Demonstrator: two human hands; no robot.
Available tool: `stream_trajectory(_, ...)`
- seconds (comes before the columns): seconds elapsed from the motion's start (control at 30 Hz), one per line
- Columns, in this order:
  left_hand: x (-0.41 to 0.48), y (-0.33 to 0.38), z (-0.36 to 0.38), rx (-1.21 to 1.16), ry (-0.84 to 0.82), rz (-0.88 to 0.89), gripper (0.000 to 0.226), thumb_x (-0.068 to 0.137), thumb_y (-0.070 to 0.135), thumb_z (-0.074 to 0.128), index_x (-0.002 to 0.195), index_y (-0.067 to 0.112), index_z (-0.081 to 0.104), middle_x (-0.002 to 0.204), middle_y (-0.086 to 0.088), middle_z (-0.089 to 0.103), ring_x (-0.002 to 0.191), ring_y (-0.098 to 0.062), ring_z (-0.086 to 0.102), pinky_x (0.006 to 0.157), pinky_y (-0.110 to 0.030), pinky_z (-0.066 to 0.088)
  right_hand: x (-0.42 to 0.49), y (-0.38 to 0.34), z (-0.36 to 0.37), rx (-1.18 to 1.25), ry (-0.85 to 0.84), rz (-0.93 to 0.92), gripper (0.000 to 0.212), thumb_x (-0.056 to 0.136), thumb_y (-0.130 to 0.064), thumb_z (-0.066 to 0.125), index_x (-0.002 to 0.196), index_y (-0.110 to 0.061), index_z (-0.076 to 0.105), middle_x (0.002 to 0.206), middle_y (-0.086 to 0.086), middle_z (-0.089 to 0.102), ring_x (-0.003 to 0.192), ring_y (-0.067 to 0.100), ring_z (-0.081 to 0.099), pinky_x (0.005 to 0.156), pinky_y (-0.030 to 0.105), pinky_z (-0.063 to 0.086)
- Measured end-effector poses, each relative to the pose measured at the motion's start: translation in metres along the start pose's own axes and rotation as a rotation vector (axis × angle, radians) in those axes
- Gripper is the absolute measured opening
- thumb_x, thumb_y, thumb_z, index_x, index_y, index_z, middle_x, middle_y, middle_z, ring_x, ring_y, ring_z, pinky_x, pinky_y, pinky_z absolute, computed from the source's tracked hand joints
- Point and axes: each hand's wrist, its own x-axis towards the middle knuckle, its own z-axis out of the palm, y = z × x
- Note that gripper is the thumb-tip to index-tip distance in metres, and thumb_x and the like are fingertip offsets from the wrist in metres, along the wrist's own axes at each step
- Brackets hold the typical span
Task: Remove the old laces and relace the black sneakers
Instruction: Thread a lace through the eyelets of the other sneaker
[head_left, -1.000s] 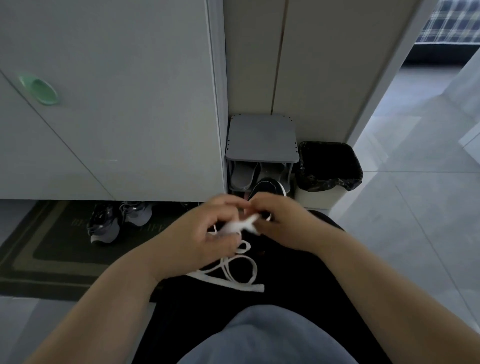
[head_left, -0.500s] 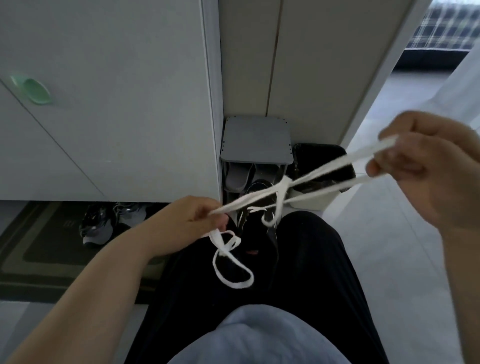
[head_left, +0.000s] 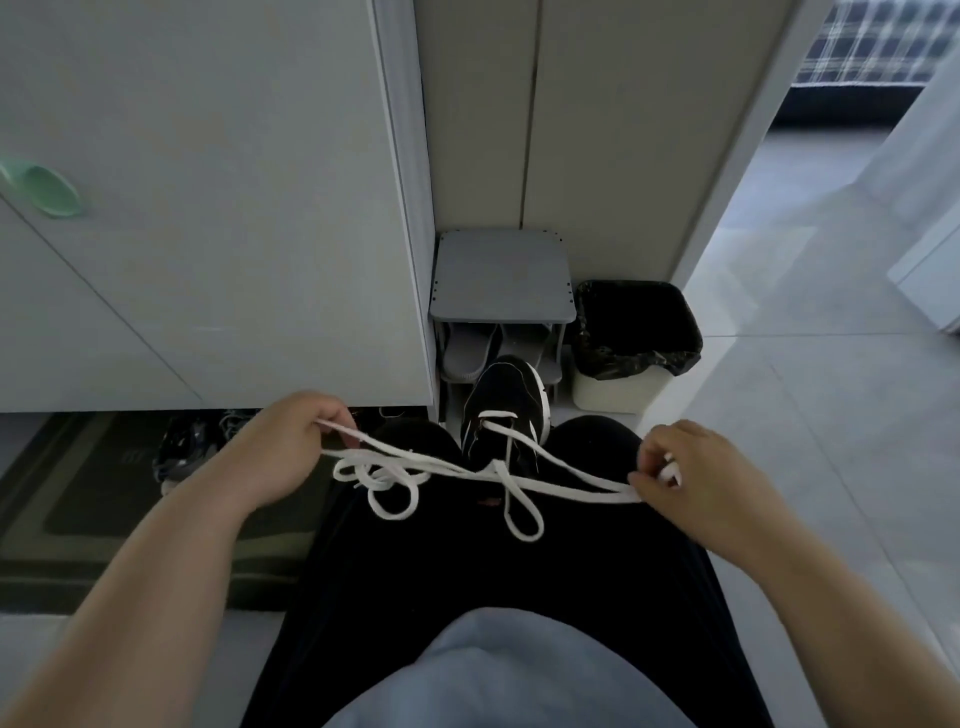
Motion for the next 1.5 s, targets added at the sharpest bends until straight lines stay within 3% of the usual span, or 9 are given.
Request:
stream_trajectory(0.13, -0.011, 0.024, -0.004, -0.789, 0.123, -0.012, 0.043, 0.085, -0.014, 0.033, 0.056, 0.011, 0.053, 0.078, 0.0, 0.067, 0.08, -0.014, 0.063, 0.077, -0.023, 0.052, 0.009, -0.024, 0.02, 0.025, -0.048, -0.287, 0.03, 0.085, -0.03, 0.062, 0.115, -0.03, 0.061, 0.116, -0.014, 0.054, 0.111, 0.009, 0.043, 0.101, 0.029, 0.034)
stream_trajectory(0.33, -0.019, 0.031, -0.022, -1.565, 0.182, -0.016, 0.02, 0.067, 0.009, 0.048, 0.05, 0.02, 0.051, 0.06, 0.003, 0.057, 0.045, -0.007, 0.052, 0.046, -0.015, 0.048, 0.012, -0.044, 0.032, 0.091, -0.055, -0.367, 0.009, 0.092, -0.029, 0.056, 0.097, -0.03, 0.063, 0.074, -0.018, 0.059, 0.079, 0.001, 0.056, 0.1, 0.008, 0.025)
stream_trajectory(0.43, -0.019, 0.022, -0.024, -1.441, 0.183, -0.085, 0.021, 0.065, 0.002, 0.037, 0.054, 0.019, 0.044, 0.05, 0.006, 0.04, 0.034, -0.003, 0.026, 0.031, -0.013, 0.02, 0.007, -0.042, 0.006, 0.539, 0.129, -0.181, 0.019, 0.091, -0.026, 0.057, 0.074, -0.03, 0.064, 0.064, -0.012, 0.059, 0.061, 0.004, 0.053, 0.061, 0.009, 0.037)
stream_trajectory(0.57, -0.021, 0.014, -0.009, -0.981, 0.146, -0.178, 0.034, 0.079, -0.011, 0.026, 0.069, 0.013, 0.048, 0.055, 0.0, 0.042, 0.036, -0.006, 0.026, 0.034, -0.015, 0.02, -0.01, -0.03, -0.035, 1.001, 0.326, -0.211, 0.023, 0.079, -0.035, 0.058, 0.06, -0.022, 0.057, 0.064, -0.004, 0.052, 0.068, 0.018, 0.047, 0.072, 0.033, 0.041)
stream_trajectory(0.77, -0.016, 0.022, 0.015, -0.319, -0.1, -0.067, 0.034, 0.08, 0.004, 0.042, 0.1, 0.027, 0.057, 0.107, 0.003, 0.056, 0.099, -0.013, 0.052, 0.08, -0.025, 0.041, -0.019, -0.015, -0.027, -0.075, -0.306, -0.089, 0.026, 0.086, -0.037, 0.052, 0.103, -0.019, 0.063, 0.118, -0.009, 0.052, 0.101, 0.009, 0.055, 0.085, 0.021, 0.045)
stream_trajectory(0.9, -0.015, 0.027, 0.019, 0.174, -0.011, 0.024, 0.048, 0.083, 0.002, 0.039, 0.107, 0.042, 0.051, 0.118, 0.013, 0.042, 0.122, -0.018, 0.035, 0.104, -0.037, 0.021, -0.013, -0.043, -0.005, -0.005, -0.134, -0.214, 0.049, 0.086, -0.026, 0.054, 0.133, -0.028, 0.044, 0.135, -0.011, 0.042, 0.125, 0.011, 0.039, 0.104, 0.022, 0.032)
stream_trajectory(1.1, -0.033, 0.042, 0.044, 0.019, -0.207, 0.364, 0.03, 0.083, 0.03, 0.044, 0.107, 0.045, 0.051, 0.114, 0.024, 0.052, 0.114, 0.001, 0.043, 0.107, -0.035, 0.031, 0.0, -0.094, 0.058, -0.141, -0.099, -0.404, 0.035, 0.09, -0.039, 0.05, 0.122, -0.025, 0.054, 0.111, -0.005, 0.062, 0.11, 0.017, 0.049, 0.097, 0.029, 0.031)
stream_trajectory(1.3, -0.03, 0.036, 0.069, 0.124, -0.128, 0.462, 0.04, 0.078, 0.062, 0.04, 0.108, 0.039, 0.054, 0.108, 0.024, 0.046, 0.104, 0.001, 0.035, 0.098, -0.025, 0.029, 0.0, -0.084, 0.01, 0.454, 0.052, -0.256, 0.009, 0.089, -0.029, 0.061, 0.089, -0.033, 0.069, 0.076, -0.02, 0.066, 0.08, -0.006, 0.06, 0.07, 0.004, 0.04)
stream_trajectory(1.5, -0.018, 0.058, 0.051, 0.123, -0.087, 0.439, 0.037, 0.086, 0.06, 0.024, 0.065, 0.04, 0.045, 0.076, 0.016, 0.048, 0.093, 0.006, 0.038, 0.094, -0.026, 0.019, 0.0, -0.047, -0.029, 0.357, 0.192, -0.106, 0.016, 0.086, -0.02, 0.062, 0.072, -0.028, 0.066, 0.075, -0.009, 0.066, 0.068, 0.011, 0.061, 0.058, 0.024, 0.051)
